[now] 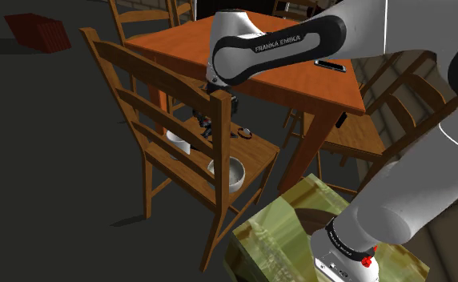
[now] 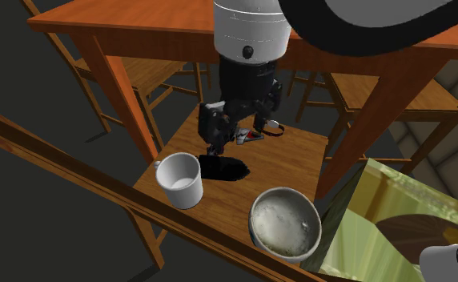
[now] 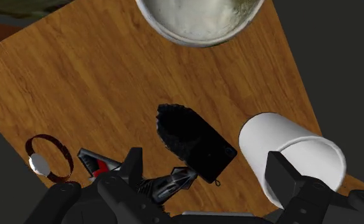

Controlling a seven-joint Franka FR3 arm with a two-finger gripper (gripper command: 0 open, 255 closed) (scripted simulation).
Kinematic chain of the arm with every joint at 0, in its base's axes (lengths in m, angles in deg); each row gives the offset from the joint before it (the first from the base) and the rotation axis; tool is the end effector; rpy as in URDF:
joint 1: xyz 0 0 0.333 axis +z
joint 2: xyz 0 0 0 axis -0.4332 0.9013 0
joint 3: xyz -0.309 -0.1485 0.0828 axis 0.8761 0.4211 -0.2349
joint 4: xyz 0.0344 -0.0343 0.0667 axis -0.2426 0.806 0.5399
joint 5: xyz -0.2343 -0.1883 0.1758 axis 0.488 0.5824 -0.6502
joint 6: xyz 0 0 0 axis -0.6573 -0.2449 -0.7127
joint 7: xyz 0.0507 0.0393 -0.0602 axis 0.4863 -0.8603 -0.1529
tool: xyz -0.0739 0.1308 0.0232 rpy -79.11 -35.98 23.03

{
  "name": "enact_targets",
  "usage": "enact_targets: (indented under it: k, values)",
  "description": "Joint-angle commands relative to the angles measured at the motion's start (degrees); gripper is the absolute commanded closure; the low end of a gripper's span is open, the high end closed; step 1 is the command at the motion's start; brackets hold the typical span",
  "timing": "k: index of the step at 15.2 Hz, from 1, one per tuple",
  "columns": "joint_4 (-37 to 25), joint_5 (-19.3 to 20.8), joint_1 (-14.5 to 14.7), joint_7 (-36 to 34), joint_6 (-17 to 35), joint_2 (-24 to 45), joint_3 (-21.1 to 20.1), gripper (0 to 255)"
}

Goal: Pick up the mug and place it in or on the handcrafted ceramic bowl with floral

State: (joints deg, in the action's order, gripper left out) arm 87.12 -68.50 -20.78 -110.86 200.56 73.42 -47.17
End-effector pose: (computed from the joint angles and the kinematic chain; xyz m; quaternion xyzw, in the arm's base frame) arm 0.4658 0.1612 0.4505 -0.9923 0.1213 -0.0030 0.0240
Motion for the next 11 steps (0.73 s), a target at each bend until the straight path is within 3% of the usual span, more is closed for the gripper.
enact_targets:
  k: [1, 7, 11]
  values:
    - [-3.67, 1.04, 0.46, -1.77, 1.34, 4.92, -0.66, 0]
    - [-13.33, 4.09, 2.69, -6.35, 3.71, 16.72, -1.54, 0]
    - [-12.12, 4.54, 2.93, -6.65, 6.37, 18.21, -1.42, 0]
